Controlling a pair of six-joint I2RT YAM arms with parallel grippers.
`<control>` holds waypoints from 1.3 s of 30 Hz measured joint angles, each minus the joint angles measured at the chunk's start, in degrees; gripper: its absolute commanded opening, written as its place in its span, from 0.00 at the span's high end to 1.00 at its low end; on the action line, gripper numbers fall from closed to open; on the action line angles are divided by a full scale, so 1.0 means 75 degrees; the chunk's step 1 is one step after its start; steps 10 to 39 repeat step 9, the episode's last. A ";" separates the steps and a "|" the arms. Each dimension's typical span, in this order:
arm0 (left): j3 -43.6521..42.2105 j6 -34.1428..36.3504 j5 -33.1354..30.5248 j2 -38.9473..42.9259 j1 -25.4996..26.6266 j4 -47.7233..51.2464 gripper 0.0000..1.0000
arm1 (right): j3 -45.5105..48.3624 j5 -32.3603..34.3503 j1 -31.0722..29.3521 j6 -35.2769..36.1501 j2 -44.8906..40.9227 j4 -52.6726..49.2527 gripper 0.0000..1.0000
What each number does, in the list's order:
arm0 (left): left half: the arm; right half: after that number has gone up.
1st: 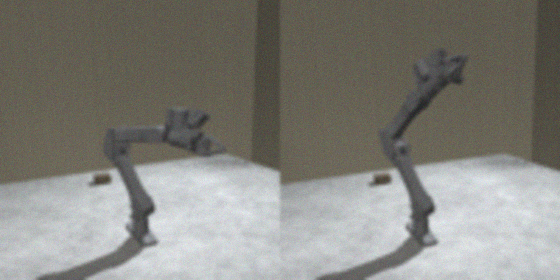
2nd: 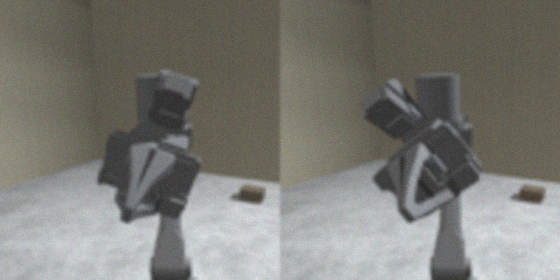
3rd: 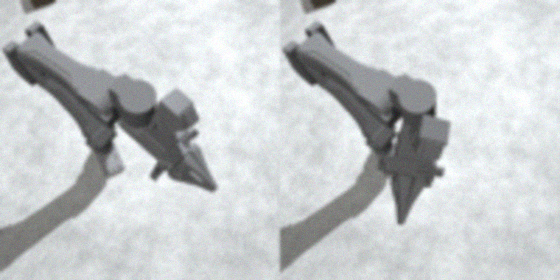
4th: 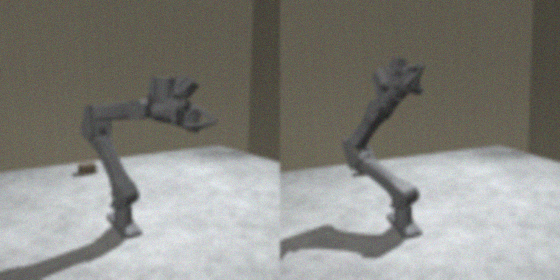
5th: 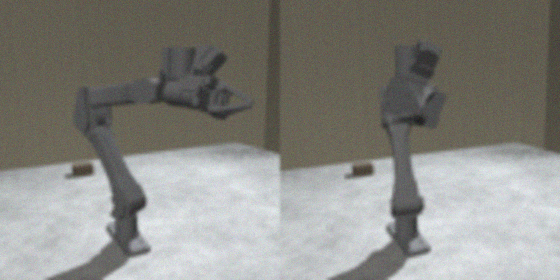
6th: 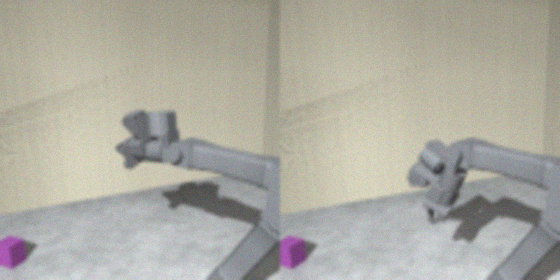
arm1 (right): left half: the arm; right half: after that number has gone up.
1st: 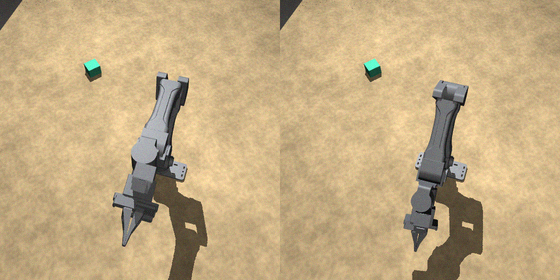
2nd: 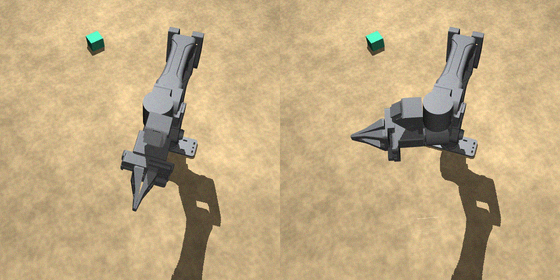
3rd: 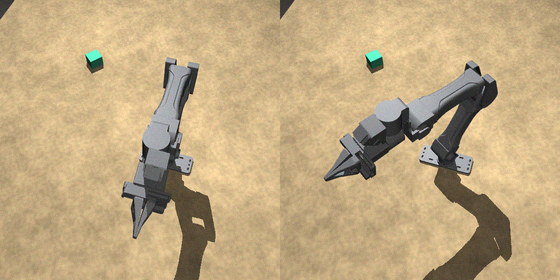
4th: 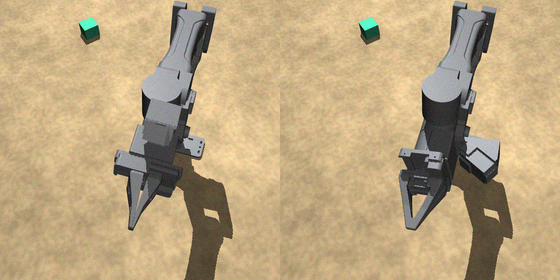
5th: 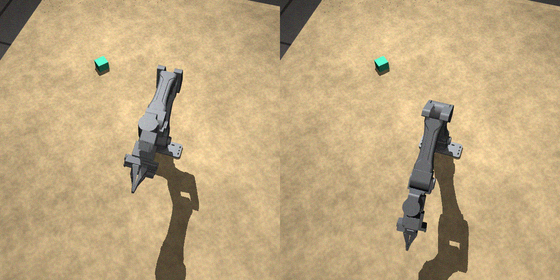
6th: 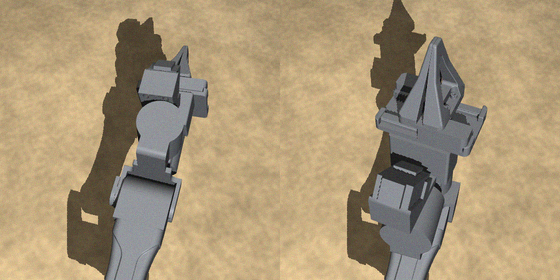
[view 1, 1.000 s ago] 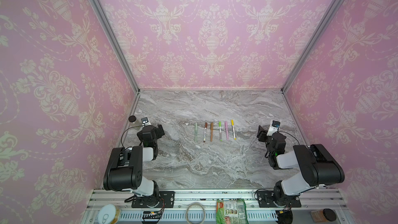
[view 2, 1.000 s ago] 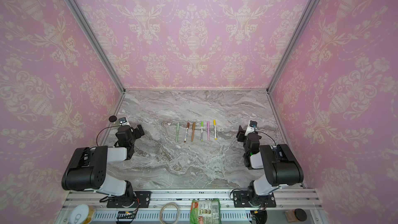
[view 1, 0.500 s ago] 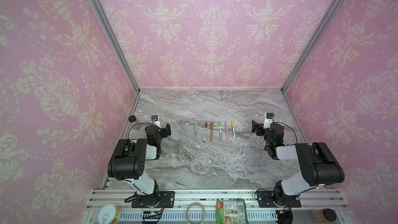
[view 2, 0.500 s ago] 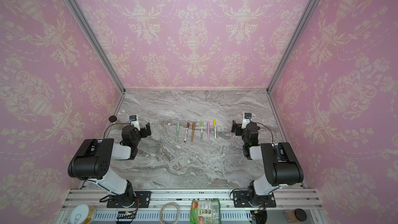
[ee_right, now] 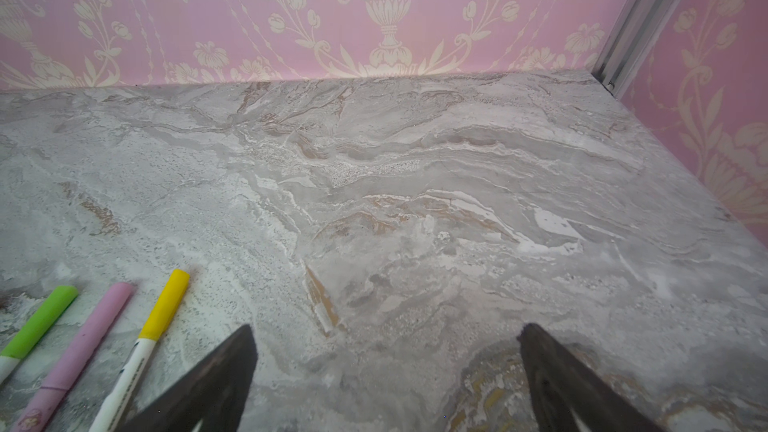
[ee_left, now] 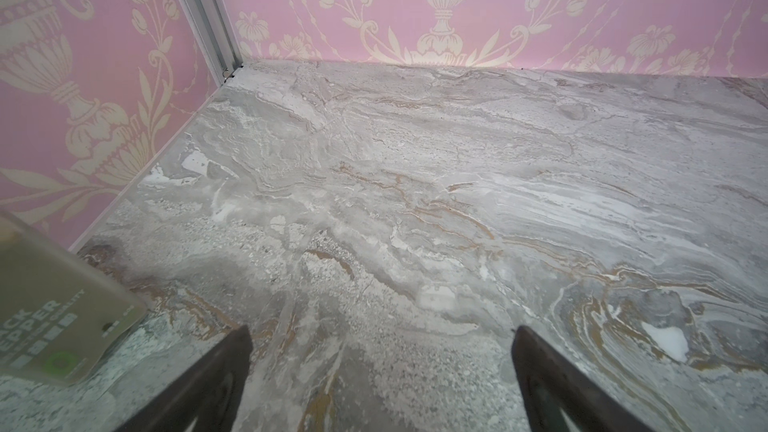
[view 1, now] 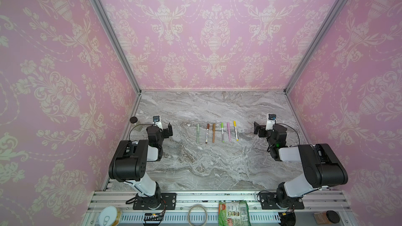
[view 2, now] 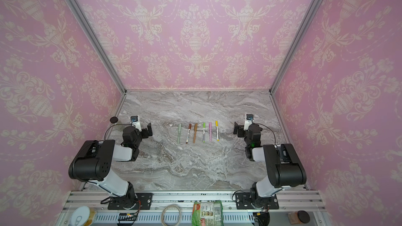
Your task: Insert the pens into the pen caps
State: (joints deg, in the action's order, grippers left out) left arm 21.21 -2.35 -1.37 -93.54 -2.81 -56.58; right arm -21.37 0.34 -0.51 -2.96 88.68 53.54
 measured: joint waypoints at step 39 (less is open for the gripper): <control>0.0000 0.0003 0.0000 0.0000 0.0000 0.0000 0.01 | 0.0000 -0.0023 0.0000 0.0000 0.0000 -0.0050 0.00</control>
